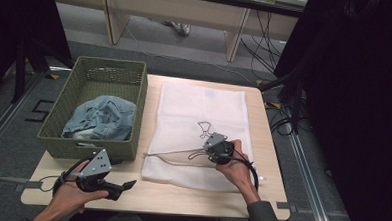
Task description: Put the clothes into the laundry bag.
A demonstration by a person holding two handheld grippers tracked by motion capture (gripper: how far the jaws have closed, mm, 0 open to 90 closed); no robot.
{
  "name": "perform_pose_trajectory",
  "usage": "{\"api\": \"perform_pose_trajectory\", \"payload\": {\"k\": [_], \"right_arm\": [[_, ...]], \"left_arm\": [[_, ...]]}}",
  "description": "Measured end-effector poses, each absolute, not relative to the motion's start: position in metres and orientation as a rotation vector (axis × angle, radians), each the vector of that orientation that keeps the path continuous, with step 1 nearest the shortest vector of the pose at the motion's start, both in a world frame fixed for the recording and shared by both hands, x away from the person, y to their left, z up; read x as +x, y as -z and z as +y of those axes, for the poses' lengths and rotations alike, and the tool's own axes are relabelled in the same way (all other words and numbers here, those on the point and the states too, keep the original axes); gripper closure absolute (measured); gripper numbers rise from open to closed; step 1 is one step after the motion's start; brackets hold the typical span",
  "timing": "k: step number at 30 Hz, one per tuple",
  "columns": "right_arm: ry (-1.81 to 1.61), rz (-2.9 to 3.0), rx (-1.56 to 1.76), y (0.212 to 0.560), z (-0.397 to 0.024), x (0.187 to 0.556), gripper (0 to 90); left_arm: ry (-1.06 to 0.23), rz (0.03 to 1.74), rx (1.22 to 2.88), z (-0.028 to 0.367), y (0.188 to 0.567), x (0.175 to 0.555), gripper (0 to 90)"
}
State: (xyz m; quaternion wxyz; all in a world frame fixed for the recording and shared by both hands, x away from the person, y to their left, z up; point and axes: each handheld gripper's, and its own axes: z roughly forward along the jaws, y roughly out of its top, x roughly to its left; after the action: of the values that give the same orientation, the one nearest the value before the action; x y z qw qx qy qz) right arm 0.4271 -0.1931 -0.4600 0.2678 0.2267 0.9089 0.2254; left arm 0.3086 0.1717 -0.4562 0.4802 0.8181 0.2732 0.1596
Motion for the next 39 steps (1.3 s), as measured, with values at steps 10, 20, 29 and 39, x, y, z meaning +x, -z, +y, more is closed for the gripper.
{"api": "perform_pose_trajectory", "payload": {"k": [10,20,29,39], "right_arm": [[-0.693,2.423,0.645,0.441,-0.196,0.431,82.0],[-0.754,2.395,0.671,0.428,-0.199,0.432,81.6],[-0.758,2.413,0.644,0.428,-0.195,0.435,80.9],[-0.751,2.424,0.615,0.428,-0.197,0.434,80.6]], "left_arm": [[-0.448,0.694,1.973,0.178,0.435,0.306,17.8],[-0.651,0.883,1.901,0.218,0.379,0.329,15.6],[-0.663,0.980,1.998,0.229,0.358,0.406,14.8],[-0.554,1.045,2.206,0.204,0.391,0.457,15.3]]}}
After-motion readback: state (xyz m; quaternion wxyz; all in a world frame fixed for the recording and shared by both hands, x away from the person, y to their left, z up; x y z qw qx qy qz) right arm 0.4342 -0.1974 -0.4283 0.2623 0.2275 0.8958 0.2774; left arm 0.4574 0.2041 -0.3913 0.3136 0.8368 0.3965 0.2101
